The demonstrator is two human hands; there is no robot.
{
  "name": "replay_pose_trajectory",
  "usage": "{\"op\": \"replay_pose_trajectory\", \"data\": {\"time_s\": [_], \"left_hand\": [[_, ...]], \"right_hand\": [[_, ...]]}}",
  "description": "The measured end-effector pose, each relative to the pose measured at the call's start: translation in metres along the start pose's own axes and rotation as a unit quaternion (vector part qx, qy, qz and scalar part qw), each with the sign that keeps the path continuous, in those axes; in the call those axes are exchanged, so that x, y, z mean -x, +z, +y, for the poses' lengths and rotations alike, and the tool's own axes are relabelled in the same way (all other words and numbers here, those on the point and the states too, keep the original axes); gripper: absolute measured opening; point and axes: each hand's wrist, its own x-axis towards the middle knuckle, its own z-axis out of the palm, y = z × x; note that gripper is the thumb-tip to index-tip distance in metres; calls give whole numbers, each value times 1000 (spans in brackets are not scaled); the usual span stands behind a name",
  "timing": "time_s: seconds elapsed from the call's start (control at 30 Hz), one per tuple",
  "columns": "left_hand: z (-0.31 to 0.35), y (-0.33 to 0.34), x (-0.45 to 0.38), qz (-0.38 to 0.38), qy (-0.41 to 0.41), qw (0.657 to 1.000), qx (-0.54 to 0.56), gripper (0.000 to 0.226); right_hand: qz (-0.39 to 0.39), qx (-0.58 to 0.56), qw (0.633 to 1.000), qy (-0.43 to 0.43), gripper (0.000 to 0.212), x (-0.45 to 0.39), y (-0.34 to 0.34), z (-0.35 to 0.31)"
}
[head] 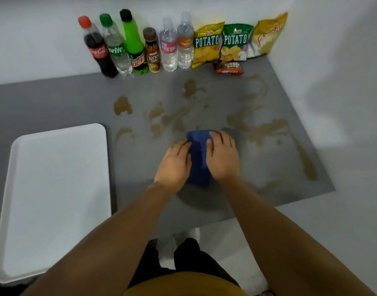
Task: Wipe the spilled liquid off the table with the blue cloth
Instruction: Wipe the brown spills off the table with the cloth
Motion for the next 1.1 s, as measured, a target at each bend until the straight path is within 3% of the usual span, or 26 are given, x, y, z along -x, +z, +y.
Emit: {"op": "replay_pose_trajectory", "data": {"time_s": [0.2, 0.47, 0.63, 0.87, 1.1], "left_hand": [[44, 56, -30, -56, -2, 995, -82, 64], [16, 51, 20, 7, -75, 989, -123, 60], [-33, 19, 60, 40, -116, 981, -150, 59], [-93, -21, 60, 48, -162, 971, -171, 61], [-122, -36, 23, 72, -205, 955, -200, 63]], "right_hand": [[-23, 37, 999, 9, 32, -6, -16, 42], [-19, 39, 997, -60, 29, -1, 0, 22], [-11, 31, 998, -52, 27, -5, 10, 1], [-82, 50, 995, 18, 50, 10, 33, -7], [-74, 83, 993, 35, 64, 20, 49, -8]]}}
